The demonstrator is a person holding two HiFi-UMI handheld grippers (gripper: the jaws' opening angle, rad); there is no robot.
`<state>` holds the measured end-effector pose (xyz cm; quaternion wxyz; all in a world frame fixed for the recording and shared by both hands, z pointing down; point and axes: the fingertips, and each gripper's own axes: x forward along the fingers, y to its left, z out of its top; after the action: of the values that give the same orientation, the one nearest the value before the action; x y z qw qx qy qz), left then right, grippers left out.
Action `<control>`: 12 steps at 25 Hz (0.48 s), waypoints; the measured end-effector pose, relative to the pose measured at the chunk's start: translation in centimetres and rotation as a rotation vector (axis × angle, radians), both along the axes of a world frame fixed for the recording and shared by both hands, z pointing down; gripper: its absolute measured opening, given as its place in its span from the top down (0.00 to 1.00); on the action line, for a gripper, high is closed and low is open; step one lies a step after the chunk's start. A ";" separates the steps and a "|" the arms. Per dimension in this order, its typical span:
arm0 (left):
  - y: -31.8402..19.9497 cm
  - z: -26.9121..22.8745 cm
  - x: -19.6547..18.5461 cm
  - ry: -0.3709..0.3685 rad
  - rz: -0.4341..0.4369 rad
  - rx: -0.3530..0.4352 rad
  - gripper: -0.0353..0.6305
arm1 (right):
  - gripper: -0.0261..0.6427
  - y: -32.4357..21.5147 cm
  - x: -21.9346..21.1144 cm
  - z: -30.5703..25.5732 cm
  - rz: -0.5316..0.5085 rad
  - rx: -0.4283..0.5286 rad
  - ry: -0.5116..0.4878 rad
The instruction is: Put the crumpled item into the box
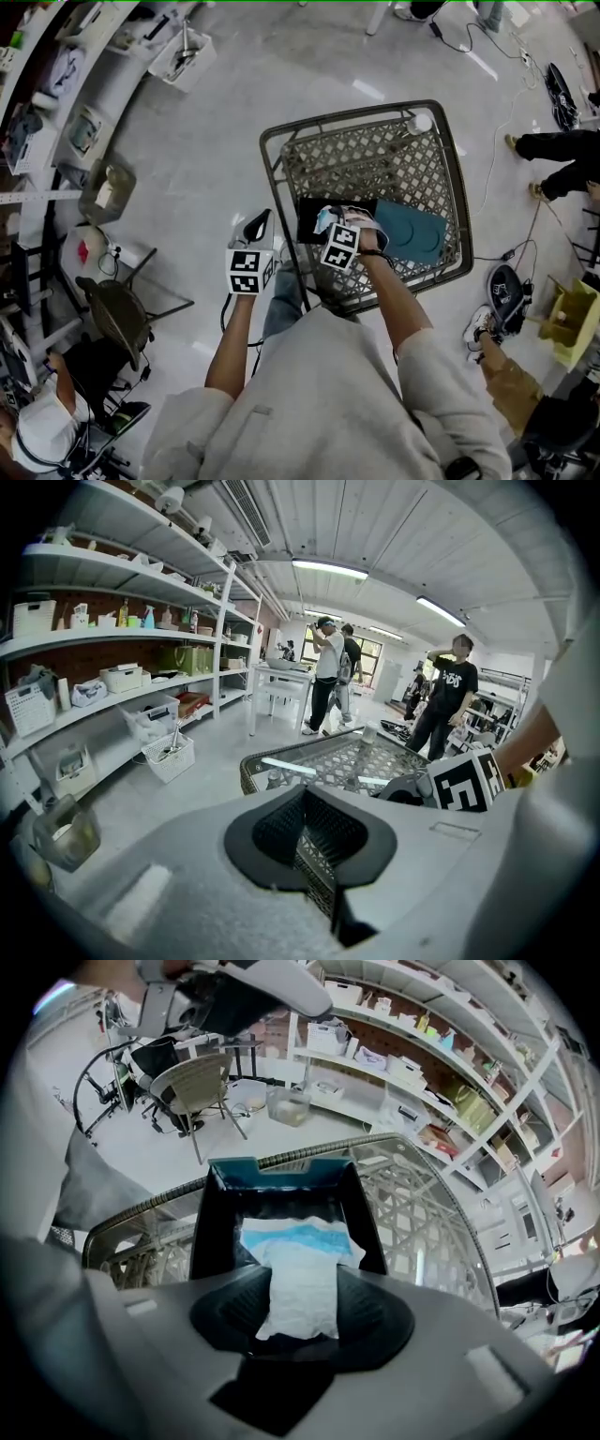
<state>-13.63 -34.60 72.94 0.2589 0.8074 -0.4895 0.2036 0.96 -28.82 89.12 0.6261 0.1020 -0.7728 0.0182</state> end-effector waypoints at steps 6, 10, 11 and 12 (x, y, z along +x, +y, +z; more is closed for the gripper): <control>0.2 -0.1 -0.3 0.002 -0.001 0.004 0.94 | 0.61 0.3 -0.5 -0.5 0.021 -0.038 -0.048; 0.3 -0.2 0.1 0.004 0.007 0.004 0.94 | 0.55 0.2 -0.6 -1.0 0.010 -0.022 -0.059; 0.3 -0.2 0.2 0.003 0.009 0.003 0.94 | 0.55 0.1 -0.6 -1.3 0.011 -0.016 -0.065; 0.3 -0.3 0.4 0.003 0.012 0.003 0.94 | 0.54 0.1 -0.6 -1.6 0.015 -0.009 -0.072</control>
<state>-13.27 -34.26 72.63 0.2572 0.8110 -0.4846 0.2031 0.40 -28.75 87.54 0.5983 0.1043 -0.7939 0.0302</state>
